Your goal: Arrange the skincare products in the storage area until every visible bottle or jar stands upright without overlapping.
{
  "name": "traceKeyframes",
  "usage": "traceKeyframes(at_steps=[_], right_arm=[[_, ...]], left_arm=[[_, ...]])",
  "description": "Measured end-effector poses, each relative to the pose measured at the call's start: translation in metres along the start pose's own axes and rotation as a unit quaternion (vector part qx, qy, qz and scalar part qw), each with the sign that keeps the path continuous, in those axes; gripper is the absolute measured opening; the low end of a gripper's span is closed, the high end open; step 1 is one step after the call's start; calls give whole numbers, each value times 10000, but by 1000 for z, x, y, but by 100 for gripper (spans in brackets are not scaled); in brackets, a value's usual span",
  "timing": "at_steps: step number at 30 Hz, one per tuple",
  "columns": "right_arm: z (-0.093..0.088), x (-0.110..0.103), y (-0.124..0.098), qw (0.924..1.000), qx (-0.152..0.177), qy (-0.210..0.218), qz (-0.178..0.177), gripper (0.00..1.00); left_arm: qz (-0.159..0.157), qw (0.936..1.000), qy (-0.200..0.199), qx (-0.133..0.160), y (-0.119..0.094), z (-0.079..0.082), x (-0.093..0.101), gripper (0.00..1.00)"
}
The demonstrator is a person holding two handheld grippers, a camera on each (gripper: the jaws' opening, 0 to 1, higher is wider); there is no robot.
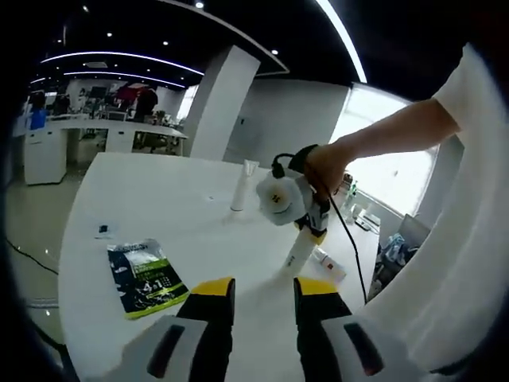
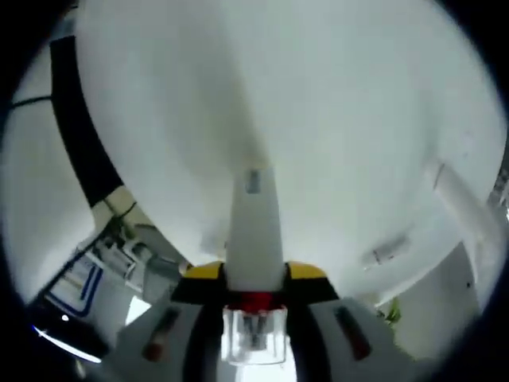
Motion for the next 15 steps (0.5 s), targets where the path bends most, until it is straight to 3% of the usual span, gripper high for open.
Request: traceKeyframes(at_steps=[8,15], right_arm=[[13,0,-6,10000,-6,-84,-17,27],[11,1,-6,9999,-42,-101,1,27]], left_arm=[[35,10000,-24,-6,-2,-2,-4,30],[90,10000,-31,12,-4,-1,-8,30]])
Point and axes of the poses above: the point that each gripper's makers call its tool centre point, and the gripper's own axes: y roughly forward along the fingers, x roughly to its right, z roughly out of its top, the point moved 6 cm from there along -y, roughly backward along the fingers, and after that the axes turned 1 degree about -y, right-handed, at the moved point
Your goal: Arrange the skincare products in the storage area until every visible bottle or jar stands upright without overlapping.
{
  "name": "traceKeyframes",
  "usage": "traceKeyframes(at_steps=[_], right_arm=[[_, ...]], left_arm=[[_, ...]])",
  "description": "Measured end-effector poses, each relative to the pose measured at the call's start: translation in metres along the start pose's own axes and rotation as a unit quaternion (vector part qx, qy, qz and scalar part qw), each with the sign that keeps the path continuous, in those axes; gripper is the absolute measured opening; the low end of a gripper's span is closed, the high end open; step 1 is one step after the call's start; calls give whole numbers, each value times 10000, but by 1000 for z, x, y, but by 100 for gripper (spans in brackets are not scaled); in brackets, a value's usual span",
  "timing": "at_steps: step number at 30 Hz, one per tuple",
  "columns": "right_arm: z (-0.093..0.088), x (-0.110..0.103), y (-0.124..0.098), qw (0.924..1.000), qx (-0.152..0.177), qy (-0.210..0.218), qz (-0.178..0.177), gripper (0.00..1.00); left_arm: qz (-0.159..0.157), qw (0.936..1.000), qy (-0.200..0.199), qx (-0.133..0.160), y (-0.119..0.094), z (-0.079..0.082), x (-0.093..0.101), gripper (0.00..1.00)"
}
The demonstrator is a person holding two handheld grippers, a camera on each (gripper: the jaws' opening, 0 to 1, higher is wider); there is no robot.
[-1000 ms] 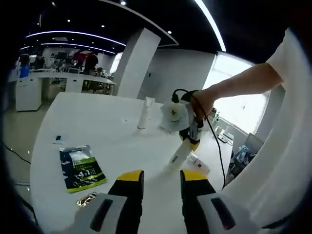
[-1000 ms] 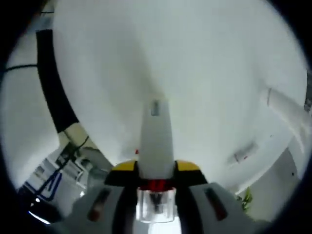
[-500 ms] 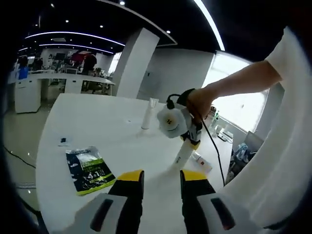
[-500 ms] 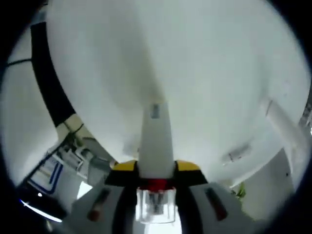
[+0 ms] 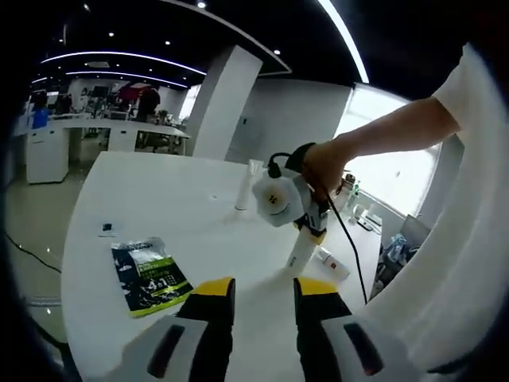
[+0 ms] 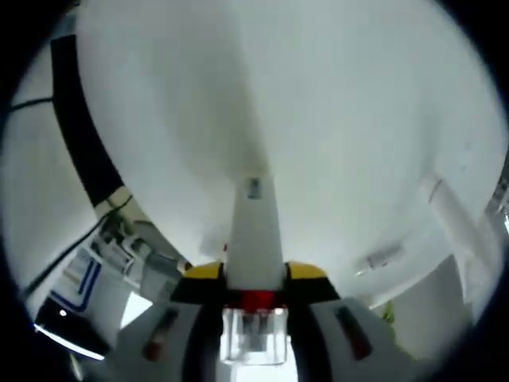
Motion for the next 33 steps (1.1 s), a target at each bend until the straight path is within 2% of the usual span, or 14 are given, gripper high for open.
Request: traceKeyframes(at_steps=[4,6,9,11,14,16,18,22,24,25,27,29,31,33], right_arm=[[0,-1,-1,9994,77,-310,-121,28],[3,2,-4,9977,318,-553,-218,28],[5,1,-11,9959,741,-482,-167,28],[5,-1,-11,9952,836,-504,-122,29],[7,-6,-10,9934,1031,-500,-108,38],[7,-5,-9,9908,1119,-709,-277,38],[5,-4,-9,9901,1196,-656,-319,41],[5,0,-15,9812,1787,-558,-466,53],[5,3,-22,9700,2278,-552,-640,67],[2,3,-24,9690,2346,-463,-616,70],[0,4,-29,9603,2688,-401,-632,76],[-3,1,-39,9377,3421,-125,-589,83],[-7,-2,-45,9189,3910,24,-528,89],[-14,-3,-53,8924,4472,258,-546,93]], left_arm=[[18,10000,-12,9,0,0,0,30],[33,10000,-18,-1,0,0,0,30],[47,10000,-20,-35,0,-2,1,30],[51,10000,-18,-59,1,-3,4,30],[25,9999,28,-104,4,-3,9,30],[3,9999,52,-138,5,-4,12,30],[-28,9998,90,-181,8,-4,16,30],[-78,9996,161,-241,13,-3,25,31],[-108,9994,191,-275,18,-2,28,31],[-132,9992,220,-307,21,-1,31,31],[-165,9988,298,-355,26,1,36,31],[-202,9985,337,-390,31,3,40,31],[-228,9981,385,-417,37,6,43,31],[-272,9975,461,-462,45,10,48,32]])
Point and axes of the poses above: the point that each gripper's makers call its tool centre point, and the gripper's own axes: y roughly forward along the fingers, x roughly to its right, z roughly out of its top, the point moved 6 cm from there along -y, roughly backward along the fingers, and after that the axes turned 1 degree about -y, right-handed, at the moved point
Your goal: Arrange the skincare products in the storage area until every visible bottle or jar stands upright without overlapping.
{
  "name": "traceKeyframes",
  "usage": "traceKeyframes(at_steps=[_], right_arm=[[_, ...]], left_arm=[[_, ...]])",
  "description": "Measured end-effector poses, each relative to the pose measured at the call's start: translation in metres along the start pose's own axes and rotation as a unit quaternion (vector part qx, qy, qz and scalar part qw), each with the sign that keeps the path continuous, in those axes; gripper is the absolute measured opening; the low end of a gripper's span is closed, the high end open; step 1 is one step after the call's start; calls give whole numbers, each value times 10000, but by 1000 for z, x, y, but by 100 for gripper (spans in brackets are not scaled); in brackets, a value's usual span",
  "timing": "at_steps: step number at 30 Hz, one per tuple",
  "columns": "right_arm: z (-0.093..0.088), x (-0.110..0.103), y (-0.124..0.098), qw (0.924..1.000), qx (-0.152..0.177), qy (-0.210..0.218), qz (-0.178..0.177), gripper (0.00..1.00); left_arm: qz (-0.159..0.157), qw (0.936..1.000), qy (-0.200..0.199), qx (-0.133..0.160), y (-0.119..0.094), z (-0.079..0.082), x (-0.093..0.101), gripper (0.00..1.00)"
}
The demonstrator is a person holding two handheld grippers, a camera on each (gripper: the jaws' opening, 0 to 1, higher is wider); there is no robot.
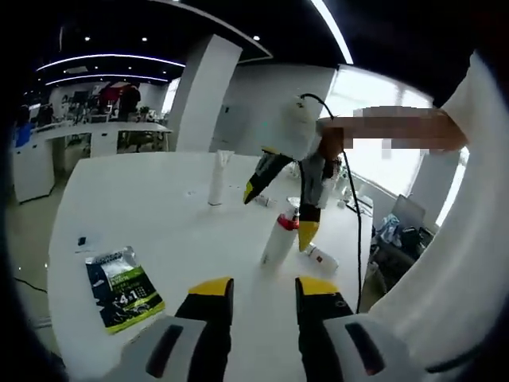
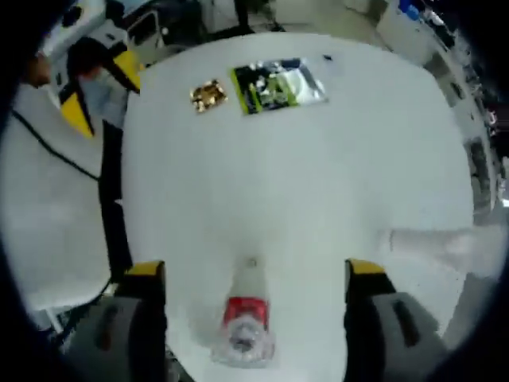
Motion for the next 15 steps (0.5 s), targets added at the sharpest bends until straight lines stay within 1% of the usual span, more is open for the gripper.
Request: traceKeyframes(at_steps=[1,3,4,5,6,7,10,11,13,14,15], right_arm=[[0,0,-8,9993,326,129,-98,94],[-1,1,-17,9964,771,280,-220,99],[-5,2,-27,9910,1156,581,-340,99],[-6,1,-31,9876,1388,653,-348,99],[-6,-1,-34,9856,1507,688,-344,99],[-9,-3,-39,9798,1793,803,-363,99],[-20,-10,-48,9676,2240,1118,-326,99],[-27,-12,-52,9612,2403,1308,-357,99],[-32,-15,-56,9484,2793,1461,-342,99],[-39,-18,-59,9387,2993,1687,-297,99],[-43,-19,-61,9303,3155,1846,-309,99]], left_arm=[[-17,10000,43,-21,3,2,2,33],[-53,9999,123,-70,11,7,6,34],[-63,9998,155,-81,15,10,7,36],[-110,9997,196,-64,20,15,10,37],[-140,9997,214,-61,24,18,12,39],[-180,9994,278,-76,29,22,15,40],[-241,9985,468,-156,43,32,21,45],[-253,9981,525,-177,50,37,23,46],[-269,9974,634,-193,57,44,25,49],[-313,9964,747,-248,66,49,27,51],[-318,9961,783,-264,68,51,28,52]])
Point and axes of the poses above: the point that each gripper's makers call its tool centre point, and the gripper's own axes: y roughly forward along the fingers, x roughly to its right, z roughly out of its top, the point moved 6 cm from there along -y, roughly backward along the fingers, and after that the axes turned 1 degree about -y, right-handed, at the moved point
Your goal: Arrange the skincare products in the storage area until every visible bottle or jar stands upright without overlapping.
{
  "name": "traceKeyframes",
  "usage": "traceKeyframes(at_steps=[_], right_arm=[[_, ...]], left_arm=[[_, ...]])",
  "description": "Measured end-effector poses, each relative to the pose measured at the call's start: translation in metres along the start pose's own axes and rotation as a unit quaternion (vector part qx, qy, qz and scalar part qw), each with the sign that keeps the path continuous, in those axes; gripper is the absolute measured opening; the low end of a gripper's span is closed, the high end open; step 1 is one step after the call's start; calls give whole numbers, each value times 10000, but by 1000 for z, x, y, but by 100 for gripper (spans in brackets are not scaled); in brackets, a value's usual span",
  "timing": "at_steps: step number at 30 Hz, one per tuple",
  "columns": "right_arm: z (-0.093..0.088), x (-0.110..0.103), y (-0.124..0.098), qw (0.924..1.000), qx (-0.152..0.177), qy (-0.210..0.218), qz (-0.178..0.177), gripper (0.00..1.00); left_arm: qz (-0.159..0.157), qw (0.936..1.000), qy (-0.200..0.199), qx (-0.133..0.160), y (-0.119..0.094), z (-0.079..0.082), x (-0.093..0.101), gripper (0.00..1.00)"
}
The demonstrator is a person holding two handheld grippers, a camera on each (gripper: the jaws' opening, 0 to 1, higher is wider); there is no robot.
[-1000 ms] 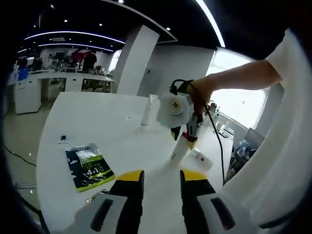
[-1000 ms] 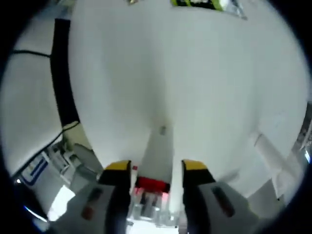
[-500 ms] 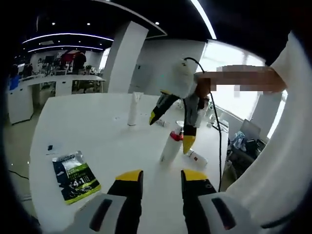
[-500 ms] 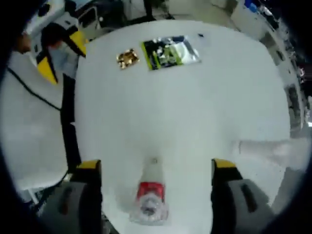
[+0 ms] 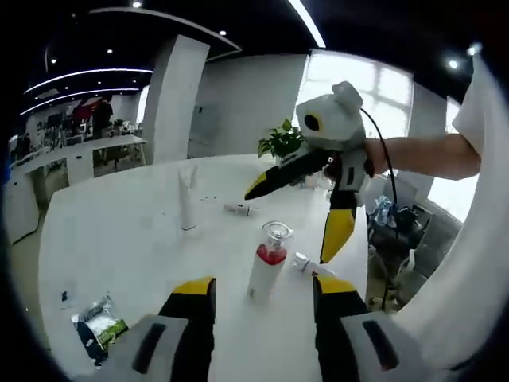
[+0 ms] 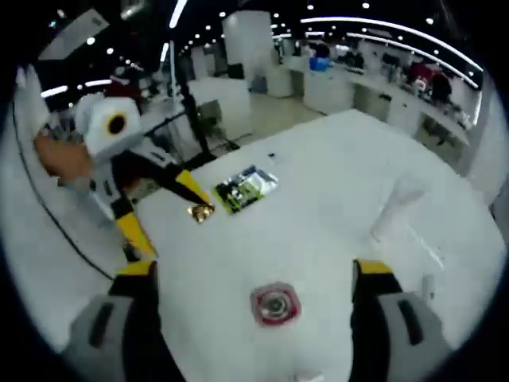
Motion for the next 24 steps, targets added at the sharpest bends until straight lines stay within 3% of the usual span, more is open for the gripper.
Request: traceKeyframes(at_steps=[4,6,9,16,24], right_arm=[[-6,-5,-27,9919,1030,715,176,99],[3,-4,-53,9738,2032,1015,47,99],[0,-5,-68,9626,2419,1217,-9,99],[-33,0,-81,9598,2352,1483,-376,99],[-58,-5,-88,9578,2287,1693,-405,99]], left_arm=[[-101,9995,256,-173,17,9,2,53],[-205,9988,373,-227,30,11,4,53],[-308,9986,311,-304,43,10,5,53],[-279,9966,421,-651,69,5,2,53],[-478,9931,472,-965,97,-8,0,53]])
Point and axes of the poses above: the point that each gripper's makers call its tool centre point, and the gripper's own axes: y roughly forward along the fingers, x roughly to its right, z roughly out of its top, the point moved 6 cm from there along -y, roughly backward along the fingers, and after that the axes turned 1 degree about -y, right-handed, at the moved point
